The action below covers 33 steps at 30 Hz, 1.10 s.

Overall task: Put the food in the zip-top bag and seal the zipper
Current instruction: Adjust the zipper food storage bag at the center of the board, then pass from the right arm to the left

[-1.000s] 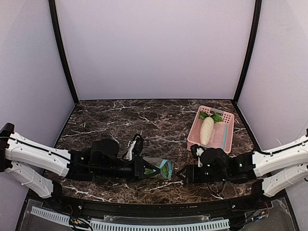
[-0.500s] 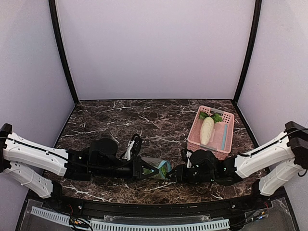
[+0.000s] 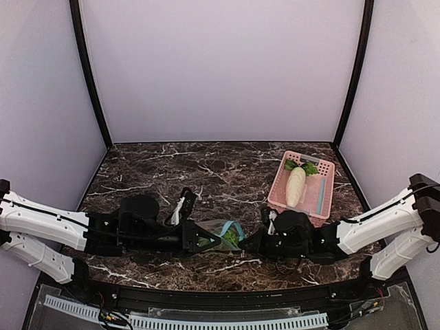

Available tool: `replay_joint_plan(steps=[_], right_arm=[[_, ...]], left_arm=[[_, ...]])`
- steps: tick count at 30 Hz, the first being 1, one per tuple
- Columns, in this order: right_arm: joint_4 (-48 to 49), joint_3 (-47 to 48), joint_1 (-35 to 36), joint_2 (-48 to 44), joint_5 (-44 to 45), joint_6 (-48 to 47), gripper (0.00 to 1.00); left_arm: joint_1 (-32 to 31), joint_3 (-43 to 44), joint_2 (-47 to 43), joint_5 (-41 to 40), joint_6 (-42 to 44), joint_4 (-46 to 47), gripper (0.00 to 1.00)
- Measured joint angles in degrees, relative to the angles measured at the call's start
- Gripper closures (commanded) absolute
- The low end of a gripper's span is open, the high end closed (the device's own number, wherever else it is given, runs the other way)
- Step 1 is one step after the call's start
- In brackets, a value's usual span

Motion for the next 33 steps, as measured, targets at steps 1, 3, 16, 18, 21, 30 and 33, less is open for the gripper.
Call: replay_joint_plan(steps=[1, 3, 16, 18, 21, 30, 33], right_arm=[[-1.7, 0.3, 0.0, -1.6, 0.7, -0.6, 1.00], [-6.6, 1.9, 0.0, -5.8, 2.6, -2.4, 1.00], [-36.3, 21.8, -0.2, -16.9, 11.3, -16.9, 1.00], [-39.3, 21.8, -0.2, -16.1, 11.5, -17.3, 1.00], [-41.2, 21.4, -0.2, -14.7, 11.5, -17.4, 1.00], [-39.1, 19.5, 0.2, -12.3, 9.2, -18.4, 1.00], [-38.6, 19.5, 0.4, -12.3, 8.8, -18.8, 1.00]], left_arm=[[0.3, -0.3, -1.0, -0.2, 0.1, -0.6, 0.99], [0.7, -0.8, -3.9, -0.7, 0.4, -2.6, 0.99], [3.3, -1.7, -12.8, 0.7, 6.2, -12.2, 0.64], [3.3, -1.0, -12.0, 1.8, 7.7, -14.3, 0.45], [3.3, 0.7, -11.7, 2.2, 11.0, -18.9, 0.26], [3.3, 9.4, -10.9, -2.3, 24.0, -34.5, 0.15], [3.4, 13.1, -7.4, -2.5, 27.7, -36.6, 0.12]])
